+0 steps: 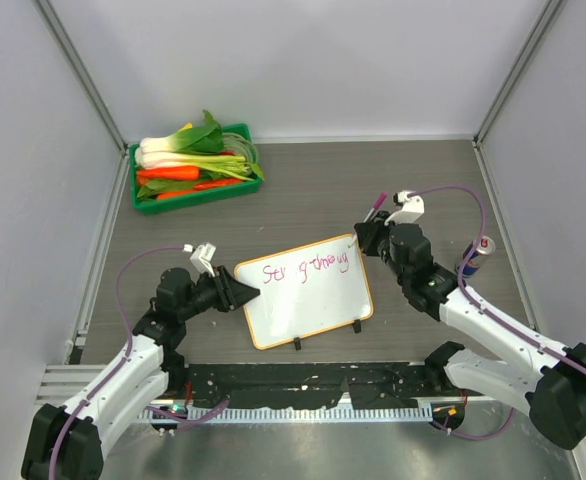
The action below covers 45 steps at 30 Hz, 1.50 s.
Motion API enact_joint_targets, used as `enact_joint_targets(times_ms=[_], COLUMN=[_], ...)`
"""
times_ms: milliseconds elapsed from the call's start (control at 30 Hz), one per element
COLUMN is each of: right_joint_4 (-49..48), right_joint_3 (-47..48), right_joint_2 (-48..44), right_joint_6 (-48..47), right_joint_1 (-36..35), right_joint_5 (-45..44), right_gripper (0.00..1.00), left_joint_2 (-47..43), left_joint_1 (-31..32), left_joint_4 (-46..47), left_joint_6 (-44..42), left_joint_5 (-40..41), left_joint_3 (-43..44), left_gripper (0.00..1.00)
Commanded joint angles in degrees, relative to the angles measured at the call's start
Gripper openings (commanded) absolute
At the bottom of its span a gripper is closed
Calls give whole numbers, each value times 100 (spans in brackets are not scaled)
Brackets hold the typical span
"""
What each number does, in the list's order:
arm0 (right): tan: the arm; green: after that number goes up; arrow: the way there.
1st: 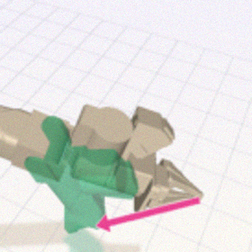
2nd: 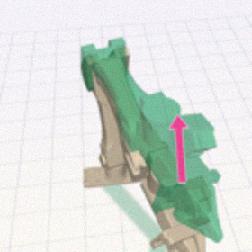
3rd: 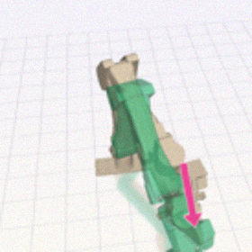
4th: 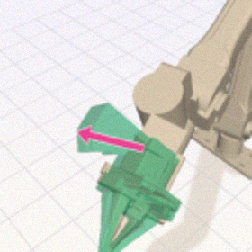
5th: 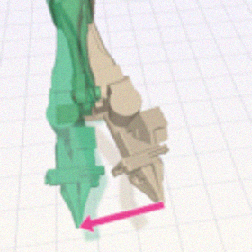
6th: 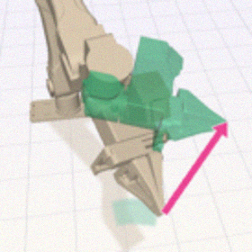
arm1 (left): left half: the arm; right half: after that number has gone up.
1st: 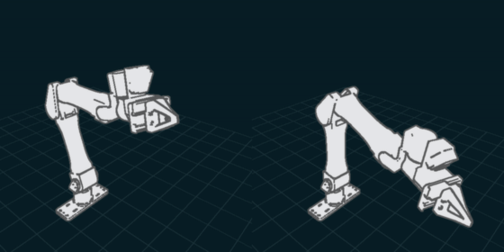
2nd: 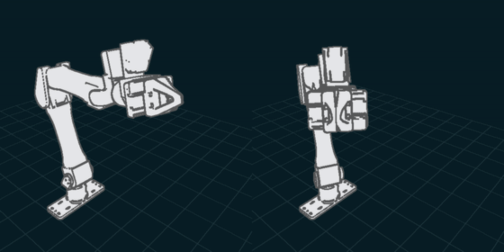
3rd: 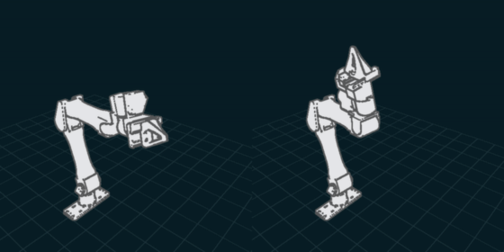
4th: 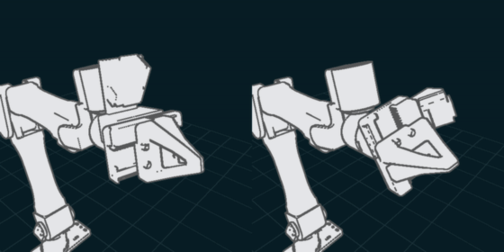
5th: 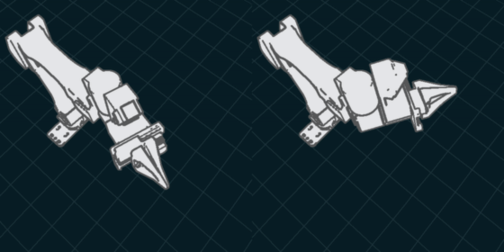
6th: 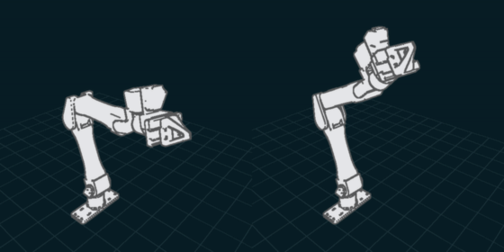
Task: Write a sentence on the whiteboard
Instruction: Write a sentence on the whiteboard, then adjust the whiteboard marker.
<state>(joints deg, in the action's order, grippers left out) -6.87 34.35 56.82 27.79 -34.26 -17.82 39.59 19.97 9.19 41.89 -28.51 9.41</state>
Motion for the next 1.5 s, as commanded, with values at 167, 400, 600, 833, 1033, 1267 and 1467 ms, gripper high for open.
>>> enact_joint_targets(times_ms=[167,400,600,833,1033,1267,1467], right_joint_4=[46,186,195,90,-16,-33,36], right_joint_3=[-244,-516,-570,-236,-43,72,142], right_joint_2=[-311,-496,-593,-382,-259,-127,-118], right_joint_6=[7,77,121,95,-2,-19,-98], right_joint_1=[33,25,33,25,25,33,42], right_joint_5=[104,288,236,130,42,-54,-230], right_gripper=[1,1,1,1,1,1,1], left_joint_2=[40,22,22,40,22,4,13], left_joint_1=[-28,-37,-37,-37,-37,-28,-37], left_joint_4=[-119,-137,-137,-119,-119,-137,-146], left_joint_6=[-269,-269,-269,-269,-278,-269,-269], left_joint_5=[346,355,346,320,311,311,302], left_joint_3=[-71,-71,-71,-71,-71,-71,-62], left_gripper=[0,0,0,0,0,0,0])
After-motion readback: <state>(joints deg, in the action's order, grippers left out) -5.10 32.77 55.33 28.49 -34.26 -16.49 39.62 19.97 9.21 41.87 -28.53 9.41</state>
